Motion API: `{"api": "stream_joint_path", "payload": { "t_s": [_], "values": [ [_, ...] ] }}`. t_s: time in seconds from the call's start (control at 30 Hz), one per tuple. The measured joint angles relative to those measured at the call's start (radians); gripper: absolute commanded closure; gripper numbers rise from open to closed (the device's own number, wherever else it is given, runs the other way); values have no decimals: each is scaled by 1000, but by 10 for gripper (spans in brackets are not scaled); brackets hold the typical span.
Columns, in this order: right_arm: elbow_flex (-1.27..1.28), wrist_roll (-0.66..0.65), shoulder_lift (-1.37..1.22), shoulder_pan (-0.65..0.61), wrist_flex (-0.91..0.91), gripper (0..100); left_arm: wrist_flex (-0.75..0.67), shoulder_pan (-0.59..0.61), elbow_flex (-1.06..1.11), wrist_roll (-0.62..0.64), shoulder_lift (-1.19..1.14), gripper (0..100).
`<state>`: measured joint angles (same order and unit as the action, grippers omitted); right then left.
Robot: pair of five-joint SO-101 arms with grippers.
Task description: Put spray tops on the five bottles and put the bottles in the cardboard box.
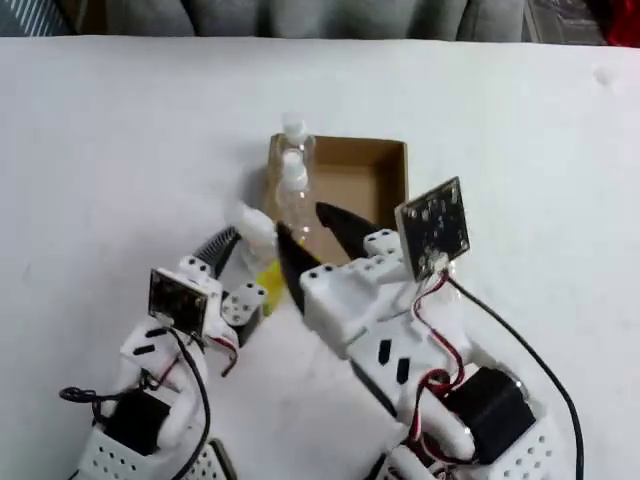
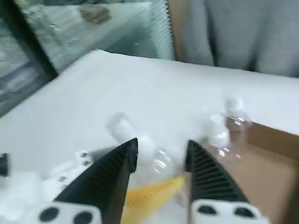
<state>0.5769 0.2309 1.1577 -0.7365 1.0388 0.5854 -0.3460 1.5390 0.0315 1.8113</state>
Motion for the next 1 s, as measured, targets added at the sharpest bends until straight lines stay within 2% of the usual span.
{"api": "stream_joint_path", "payload": {
  "t_s": [0.07, 0.37, 0.53, 0.7, 0.83, 1.0],
  "values": [
    [0, 0, 0, 57, 38, 963, -5, 17, 0, 0, 0, 979],
    [28, -14, 12, 334, 218, 982, -41, 61, 0, 0, 0, 980],
    [176, -224, 0, 532, 219, 982, -104, 68, -2, 0, -5, 980],
    [345, -483, 0, 784, 167, 982, -150, 74, -127, 0, -203, 980],
    [500, -566, 0, 933, 72, 982, -219, 75, -245, 0, -442, 980],
    [723, -598, 0, 1013, -110, 982, -382, 78, -256, 0, -654, 980]
  ]
}}
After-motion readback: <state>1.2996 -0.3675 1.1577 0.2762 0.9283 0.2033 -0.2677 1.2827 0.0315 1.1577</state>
